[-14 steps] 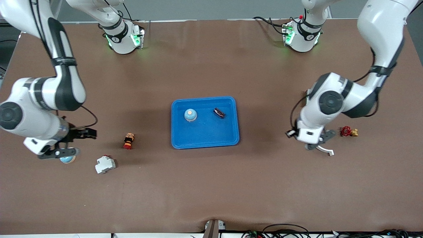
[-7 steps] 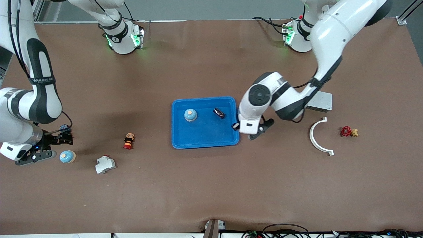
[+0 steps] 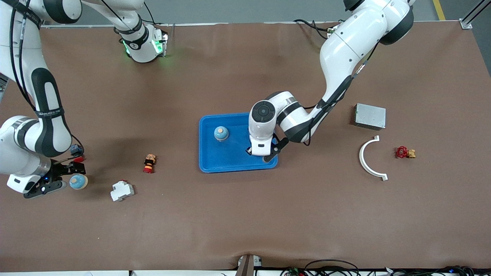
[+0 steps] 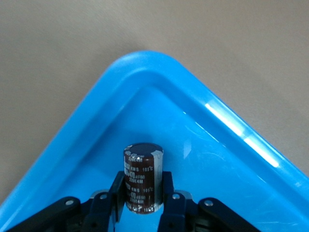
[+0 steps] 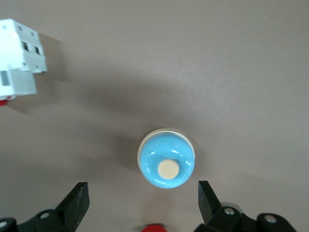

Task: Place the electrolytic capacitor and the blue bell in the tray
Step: 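Place the capacitor in the tray with the left gripper while the right gripper descends, then grasp the second blue bell with the right gripper while the left gripper retracts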

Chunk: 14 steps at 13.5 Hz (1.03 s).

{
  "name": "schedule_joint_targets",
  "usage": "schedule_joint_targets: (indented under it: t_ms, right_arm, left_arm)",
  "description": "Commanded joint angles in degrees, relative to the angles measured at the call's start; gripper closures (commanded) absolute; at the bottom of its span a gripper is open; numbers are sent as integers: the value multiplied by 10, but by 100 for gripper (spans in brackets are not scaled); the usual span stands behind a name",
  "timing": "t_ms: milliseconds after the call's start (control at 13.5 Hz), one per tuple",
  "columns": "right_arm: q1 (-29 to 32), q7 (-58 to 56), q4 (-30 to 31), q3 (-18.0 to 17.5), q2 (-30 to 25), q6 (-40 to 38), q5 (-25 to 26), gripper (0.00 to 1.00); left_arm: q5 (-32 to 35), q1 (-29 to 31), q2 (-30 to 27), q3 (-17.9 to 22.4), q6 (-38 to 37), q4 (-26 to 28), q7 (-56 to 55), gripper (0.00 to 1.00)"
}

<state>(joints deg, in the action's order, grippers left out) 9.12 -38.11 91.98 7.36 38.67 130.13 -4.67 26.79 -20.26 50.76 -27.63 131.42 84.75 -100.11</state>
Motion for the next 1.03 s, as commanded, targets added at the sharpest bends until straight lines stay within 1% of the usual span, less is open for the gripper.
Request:
schedule_joint_targets:
  t_ms: [0, 74, 148, 369, 443, 517, 591, 738, 812, 960]
  right_arm:
    - [20, -27, -28, -12, 30, 18, -10, 0]
    - [20, -29, -29, -12, 33, 25, -10, 0]
    - [20, -29, -29, -12, 38, 28, -10, 0]
    - [21, -29, -44, -12, 55, 33, -10, 0]
    - [22, -29, -48, -12, 60, 34, -10, 0]
    - [25, -29, -49, -12, 63, 37, -11, 0]
    - [26, -29, -50, -12, 65, 41, -11, 0]
    - [27, -30, -49, -13, 69, 44, -11, 0]
    - [30, -30, -49, -15, 71, 48, -13, 0]
    - [31, -29, -49, -15, 76, 53, -15, 0]
  left_arm:
    - [3, 1, 12, 3, 10, -17, -1, 76]
    - [3, 1, 10, 3, 10, -18, -2, 28]
    - [2, 5, 6, 3, 10, -18, -4, 0]
    - [13, 26, -36, 3, 3, -19, 17, 0]
    - [12, 42, -59, 2, -3, -18, 47, 0]
    - [10, 58, -79, 0, -33, -19, 85, 0]
    - [5, 80, -94, -3, -62, -22, 134, 0]
    - [-9, 119, -129, -6, -96, -32, 260, 0]
    - [-36, 139, -145, -4, -109, -34, 308, 0]
    - [-68, 187, -173, -6, -115, -43, 426, 0]
